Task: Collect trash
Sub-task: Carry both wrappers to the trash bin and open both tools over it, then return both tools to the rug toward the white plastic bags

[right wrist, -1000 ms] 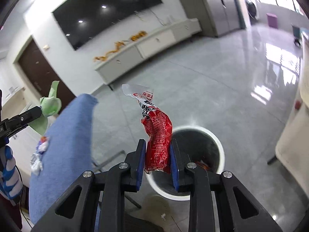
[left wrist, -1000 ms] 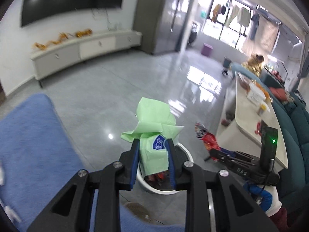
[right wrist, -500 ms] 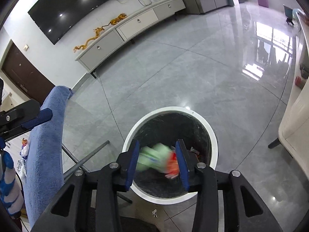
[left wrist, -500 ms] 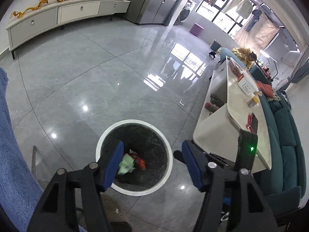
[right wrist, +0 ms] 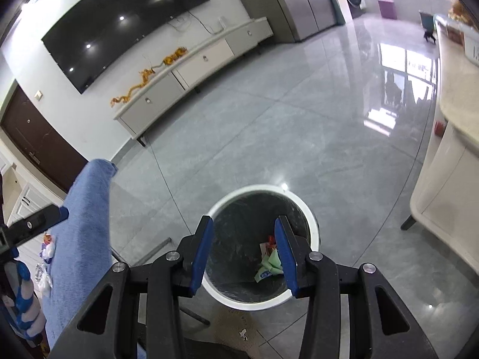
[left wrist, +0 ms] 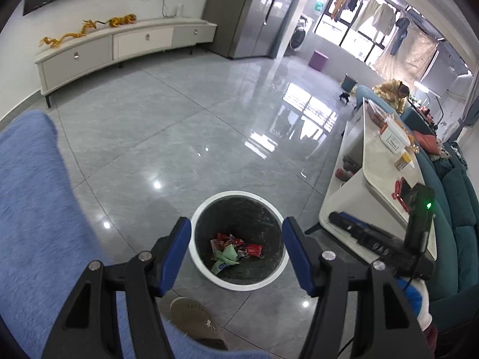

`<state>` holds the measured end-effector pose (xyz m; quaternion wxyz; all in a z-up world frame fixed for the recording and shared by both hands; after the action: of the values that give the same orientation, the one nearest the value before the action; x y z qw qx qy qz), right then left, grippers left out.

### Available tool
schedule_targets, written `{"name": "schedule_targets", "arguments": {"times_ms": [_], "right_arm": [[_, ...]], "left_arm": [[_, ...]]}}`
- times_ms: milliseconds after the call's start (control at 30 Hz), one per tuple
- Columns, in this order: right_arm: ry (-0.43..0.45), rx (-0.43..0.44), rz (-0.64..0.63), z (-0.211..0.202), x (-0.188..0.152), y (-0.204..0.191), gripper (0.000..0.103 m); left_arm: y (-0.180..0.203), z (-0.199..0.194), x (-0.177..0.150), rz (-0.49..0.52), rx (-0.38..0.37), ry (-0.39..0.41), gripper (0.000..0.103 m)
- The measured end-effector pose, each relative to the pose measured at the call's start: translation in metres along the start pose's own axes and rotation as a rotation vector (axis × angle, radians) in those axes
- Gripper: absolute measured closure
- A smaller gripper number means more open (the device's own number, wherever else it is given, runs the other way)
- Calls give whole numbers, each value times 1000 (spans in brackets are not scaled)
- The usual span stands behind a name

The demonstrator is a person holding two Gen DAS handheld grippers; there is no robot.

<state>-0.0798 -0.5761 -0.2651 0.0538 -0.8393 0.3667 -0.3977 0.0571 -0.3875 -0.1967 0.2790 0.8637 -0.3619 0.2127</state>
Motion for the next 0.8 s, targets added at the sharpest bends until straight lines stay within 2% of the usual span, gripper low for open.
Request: {"name": "schedule_targets", "arguments": {"times_ms": [200,400,567,800], "right_arm": [[71,22,-41,-36,14,-35,60],[117,39,-118,-65,26,-81,57],[147,65,-178,-83,32,-123,49],[189,137,-301,-110,38,-198,49]], "left_arm": [[-35,-56,-12,-39,32,72,42],[-79,-132,-24,-91,101,204,42],[-126,-192,-38,-166,155,306,37],[-205,-272,-71,-298,238,420,36]]}}
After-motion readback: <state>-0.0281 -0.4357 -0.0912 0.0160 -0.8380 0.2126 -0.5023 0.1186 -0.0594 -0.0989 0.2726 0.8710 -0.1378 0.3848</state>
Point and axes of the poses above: each gripper's, at about its wrist camera, not at the fingertips, and z roughly the way its jaws point, y to its right, x to its top, the point moved 9 cm from there along z, roughly the way its jaws point, and after that the axes turned 6 degrees about -z, right-handed, at the moved point
